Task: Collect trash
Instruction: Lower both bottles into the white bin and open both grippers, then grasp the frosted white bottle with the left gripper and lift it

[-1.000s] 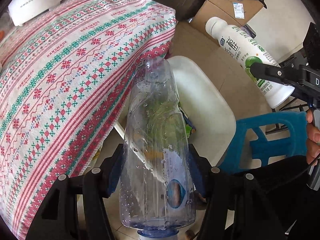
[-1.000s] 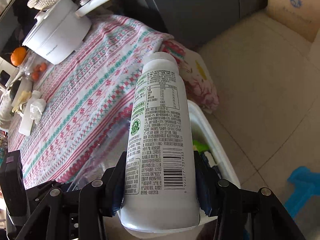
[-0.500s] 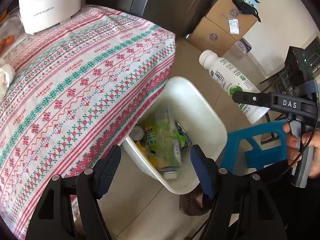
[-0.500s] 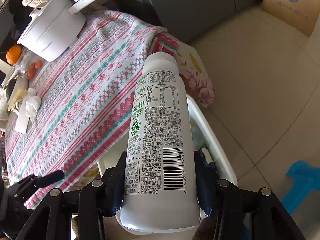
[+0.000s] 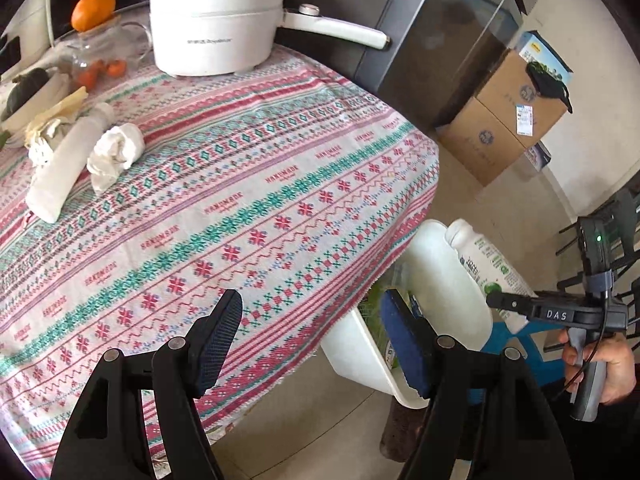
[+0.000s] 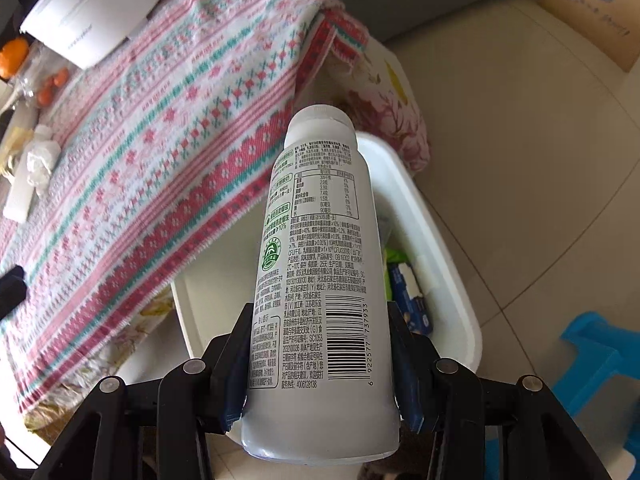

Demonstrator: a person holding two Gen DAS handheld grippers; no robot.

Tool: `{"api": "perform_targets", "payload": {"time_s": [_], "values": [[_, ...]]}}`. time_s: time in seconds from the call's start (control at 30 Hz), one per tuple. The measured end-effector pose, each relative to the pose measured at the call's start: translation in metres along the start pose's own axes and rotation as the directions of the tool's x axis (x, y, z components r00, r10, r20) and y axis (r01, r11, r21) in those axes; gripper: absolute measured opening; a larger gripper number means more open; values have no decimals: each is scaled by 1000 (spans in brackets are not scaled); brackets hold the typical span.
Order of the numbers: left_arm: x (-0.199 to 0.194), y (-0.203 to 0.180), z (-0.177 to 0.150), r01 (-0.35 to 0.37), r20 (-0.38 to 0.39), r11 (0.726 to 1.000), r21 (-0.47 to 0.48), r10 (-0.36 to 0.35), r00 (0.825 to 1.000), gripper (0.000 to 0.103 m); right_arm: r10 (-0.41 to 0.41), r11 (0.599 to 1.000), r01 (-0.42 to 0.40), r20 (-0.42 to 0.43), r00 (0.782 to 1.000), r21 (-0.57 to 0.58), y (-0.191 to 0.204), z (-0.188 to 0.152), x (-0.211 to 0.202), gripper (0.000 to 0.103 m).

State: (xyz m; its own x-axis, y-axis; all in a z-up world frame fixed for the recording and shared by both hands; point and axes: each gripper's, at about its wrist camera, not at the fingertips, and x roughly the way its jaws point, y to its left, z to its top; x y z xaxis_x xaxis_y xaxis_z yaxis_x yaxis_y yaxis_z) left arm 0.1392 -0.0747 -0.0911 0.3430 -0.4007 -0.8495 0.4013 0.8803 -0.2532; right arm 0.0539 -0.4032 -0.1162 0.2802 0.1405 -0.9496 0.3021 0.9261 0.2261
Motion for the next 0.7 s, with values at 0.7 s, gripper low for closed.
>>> {"api": "perform_targets", "payload": {"time_s": [0.7], "values": [[-45,68,5,-111,89,984,-141,124,988,77,36,999,-35,55,998,-14,38,13,-9,76]]}}
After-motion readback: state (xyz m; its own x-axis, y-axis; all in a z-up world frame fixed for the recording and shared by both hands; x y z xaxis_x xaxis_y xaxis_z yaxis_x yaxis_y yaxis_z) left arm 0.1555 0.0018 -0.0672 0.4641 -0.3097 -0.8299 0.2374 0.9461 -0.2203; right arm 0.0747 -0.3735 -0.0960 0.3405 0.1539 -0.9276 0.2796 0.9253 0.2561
